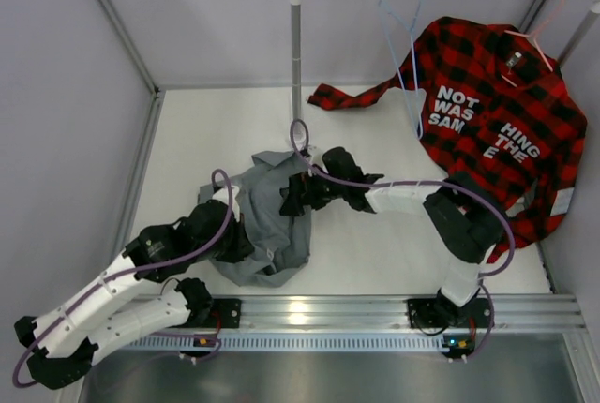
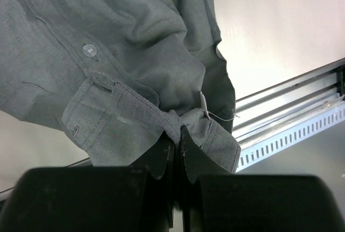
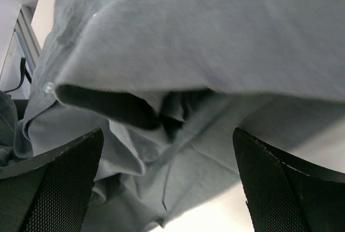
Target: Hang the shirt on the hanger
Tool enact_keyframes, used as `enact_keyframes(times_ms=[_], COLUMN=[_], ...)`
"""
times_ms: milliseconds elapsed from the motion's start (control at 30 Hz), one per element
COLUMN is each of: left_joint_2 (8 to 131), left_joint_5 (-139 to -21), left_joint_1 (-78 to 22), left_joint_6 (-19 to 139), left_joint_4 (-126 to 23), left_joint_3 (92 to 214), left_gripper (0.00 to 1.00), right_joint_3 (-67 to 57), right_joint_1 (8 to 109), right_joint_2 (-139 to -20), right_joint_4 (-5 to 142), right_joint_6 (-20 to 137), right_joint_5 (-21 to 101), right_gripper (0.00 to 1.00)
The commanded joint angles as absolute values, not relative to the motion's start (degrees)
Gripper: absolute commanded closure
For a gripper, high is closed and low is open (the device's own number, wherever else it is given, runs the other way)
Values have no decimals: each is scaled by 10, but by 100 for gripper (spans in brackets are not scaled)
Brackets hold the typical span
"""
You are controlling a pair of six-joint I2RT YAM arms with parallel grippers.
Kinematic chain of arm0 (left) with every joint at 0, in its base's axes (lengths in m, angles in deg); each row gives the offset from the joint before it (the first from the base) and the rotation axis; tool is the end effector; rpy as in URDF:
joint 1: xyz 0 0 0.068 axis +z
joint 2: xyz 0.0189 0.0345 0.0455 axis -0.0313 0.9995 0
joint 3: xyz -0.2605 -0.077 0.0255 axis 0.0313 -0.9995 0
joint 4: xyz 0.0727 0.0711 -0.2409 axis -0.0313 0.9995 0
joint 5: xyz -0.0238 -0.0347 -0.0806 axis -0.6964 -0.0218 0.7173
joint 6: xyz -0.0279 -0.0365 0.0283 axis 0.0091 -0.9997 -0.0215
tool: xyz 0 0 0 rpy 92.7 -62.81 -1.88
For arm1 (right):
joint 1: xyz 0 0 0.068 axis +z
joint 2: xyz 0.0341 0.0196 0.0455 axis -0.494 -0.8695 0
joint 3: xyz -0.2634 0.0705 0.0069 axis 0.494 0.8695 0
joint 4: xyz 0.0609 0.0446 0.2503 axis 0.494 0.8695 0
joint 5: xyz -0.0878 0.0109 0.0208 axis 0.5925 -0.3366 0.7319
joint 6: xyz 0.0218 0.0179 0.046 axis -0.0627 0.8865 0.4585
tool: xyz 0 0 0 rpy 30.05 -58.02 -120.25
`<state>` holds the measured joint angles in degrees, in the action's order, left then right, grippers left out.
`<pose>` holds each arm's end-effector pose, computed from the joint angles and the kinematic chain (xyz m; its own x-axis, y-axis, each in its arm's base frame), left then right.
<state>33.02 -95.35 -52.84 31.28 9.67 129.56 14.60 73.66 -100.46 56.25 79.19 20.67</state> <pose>0.0764 -0.0875 0.2974 -0.8266 0.0071 -0.5628 0.2466 0.9034 -0.3508 0.2586 0.2728 0.1781 -0.7671 -0.1744 -0.6173 -0.6052 0.5161 0.6062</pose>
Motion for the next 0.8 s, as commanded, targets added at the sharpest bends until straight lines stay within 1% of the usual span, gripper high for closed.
enact_keyframes(times_ms=[0, 67, 100, 133, 167, 200, 233, 267, 300, 333, 367, 400, 433, 467, 500, 533, 567, 600, 633, 667, 700, 733, 767], left_joint_2=[337, 337, 336, 334, 332, 328, 326, 326, 332, 337, 345, 362, 375, 404, 420, 439, 481, 503, 529, 573, 593, 618, 670], left_joint_5=[-977, -985, -989, -994, -1007, -1021, -1040, -1101, -1139, -1178, -1216, -1296, -1329, -1356, -1398, -1410, -1422, -1418, -1385, -1338, -1186, -1094, -998], left_joint_1=[-529, -529, -529, -529, -529, -529, -529, -529, -529, -529, -529, -529, -529, -529, -528, -527, -525, -522, -515, -485, -412, -411, -314], left_joint_6=[302, 302, 302, 302, 304, 305, 307, 311, 314, 319, 328, 332, 344, 391, 425, 464, 551, 586, 617, 651, 636, 636, 578], left_joint_4=[103, 102, 102, 103, 103, 107, 114, 125, 144, 149, 148, 145, 116, 91, 58, -27, -75, -120, -158, -214, -239, -239, -235], left_joint_3=[1291, 1297, 1303, 1317, 1327, 1339, 1370, 1391, 1414, 1440, 1491, 1515, 1538, 1577, 1591, 1604, 1628, 1646, 1666, 1690, 1729, 1757, 1782], left_gripper=[100, 100, 100, 100, 100, 100, 100, 100, 100, 100, 100, 100, 100, 100, 100, 99, 98, 98, 99, 100, 100, 100, 100], right_joint_3=[87, 58, 25, 14, 13, 22, 44, 99, 117, 127, 132, 134, 136, 141, 143, 142, 141, 142, 148, 169, 207, 208, 257], right_joint_1=[780, 794, 796, 796, 795, 795, 794, 799, 803, 808, 828, 840, 861, 870, 879, 894, 902, 912, 933, 941, 956, 963, 969], right_joint_2=[-1030, -1071, -1087, -1101, -1113, -1104, -1083, -1015, -976, -930, -842, -799, -715, -674, -639, -579, -553, -532, -493, -475, -441, -425, -410], right_joint_4=[474, 494, 502, 507, 508, 505, 493, 463, 474, 508, 595, 631, 662, 689, 746, 775, 803, 831, 873, 886, 888, 874, 853], right_joint_6=[765, 754, 747, 747, 753, 764, 771, 785, 797, 800, 801, 807, 814, 825, 829, 835, 843, 852, 858, 874, 888, 899, 914], right_joint_5=[202, 226, 237, 271, 295, 311, 340, 370, 406, 513, 576, 629, 714, 747, 770, 812, 829, 846, 878, 883, 874, 862, 841], right_gripper=[1, 1, 28, 66, 95, 100, 100, 100, 100, 100, 100, 100, 100, 100, 100, 100, 100, 100, 100, 100, 100, 100, 100])
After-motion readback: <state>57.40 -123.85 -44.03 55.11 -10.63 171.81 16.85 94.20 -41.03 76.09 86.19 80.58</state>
